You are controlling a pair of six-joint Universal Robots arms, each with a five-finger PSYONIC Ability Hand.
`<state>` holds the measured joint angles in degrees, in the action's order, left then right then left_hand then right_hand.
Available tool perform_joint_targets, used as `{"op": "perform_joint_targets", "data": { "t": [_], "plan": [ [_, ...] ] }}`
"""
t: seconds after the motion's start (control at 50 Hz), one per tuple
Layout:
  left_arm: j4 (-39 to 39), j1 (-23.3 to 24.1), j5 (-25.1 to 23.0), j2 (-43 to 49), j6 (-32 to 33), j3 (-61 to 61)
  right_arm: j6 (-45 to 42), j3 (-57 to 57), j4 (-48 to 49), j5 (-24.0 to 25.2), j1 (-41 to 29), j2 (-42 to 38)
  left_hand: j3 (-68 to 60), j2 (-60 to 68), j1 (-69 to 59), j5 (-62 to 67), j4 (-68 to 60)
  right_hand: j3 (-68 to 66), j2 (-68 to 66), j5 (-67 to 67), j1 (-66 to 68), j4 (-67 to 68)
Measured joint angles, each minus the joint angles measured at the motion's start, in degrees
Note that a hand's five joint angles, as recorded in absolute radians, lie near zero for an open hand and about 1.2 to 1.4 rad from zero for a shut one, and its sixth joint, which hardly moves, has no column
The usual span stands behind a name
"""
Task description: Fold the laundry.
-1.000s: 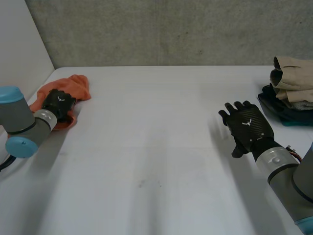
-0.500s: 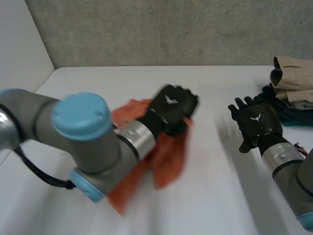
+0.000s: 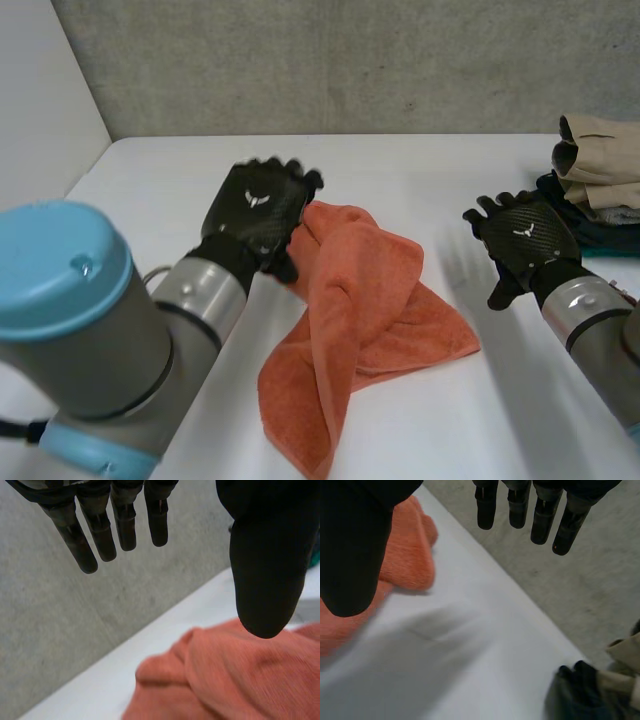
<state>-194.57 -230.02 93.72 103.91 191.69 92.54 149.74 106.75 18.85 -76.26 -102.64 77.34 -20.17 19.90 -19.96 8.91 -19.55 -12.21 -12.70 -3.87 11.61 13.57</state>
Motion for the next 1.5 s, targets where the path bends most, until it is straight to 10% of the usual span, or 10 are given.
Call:
{"op": "perform_joint_targets", "data": {
  "t": [0.2,0.5,0.72,1.28,1.5],
  "plan": [
    [-0.43,1.6,-0.01,4.7,0.39,0.43,3.41,-7.92,-18.74,2.83,-0.32,-0.61,-0.14,0.17,-0.22,1.42,-0.14,0.0,0.0,0.0,0.0,0.0],
    [-0.1,3.83,-0.3,22.72,5.76,-13.85,4.71,-6.02,-16.23,2.33,0.04,-3.72,-4.98,5.18,-5.37,6.58,-5.64,0.0,0.0,0.0,0.0,0.0],
    [-0.15,4.03,-0.18,28.71,12.98,-19.81,4.6,-5.02,-15.11,2.33,0.15,-3.74,-45.69,46.54,-43.7,45.48,-46.79,0.0,0.0,0.0,0.0,0.0],
    [4.51,-2.25,-0.96,0.44,12.97,-20.49,20.68,-25.37,-33.82,8.41,-0.62,-9.46,-48.1,48.56,-43.7,45.93,-49.17,0.0,0.0,0.0,0.0,0.0],
    [5.81,-3.24,-0.82,-3.54,12.63,-20.24,29.67,-32.46,-35.36,8.85,-14.7,-20.88,-48.1,48.56,-43.7,45.93,-49.17,0.0,0.0,0.0,0.0,0.0]
  ]
}}
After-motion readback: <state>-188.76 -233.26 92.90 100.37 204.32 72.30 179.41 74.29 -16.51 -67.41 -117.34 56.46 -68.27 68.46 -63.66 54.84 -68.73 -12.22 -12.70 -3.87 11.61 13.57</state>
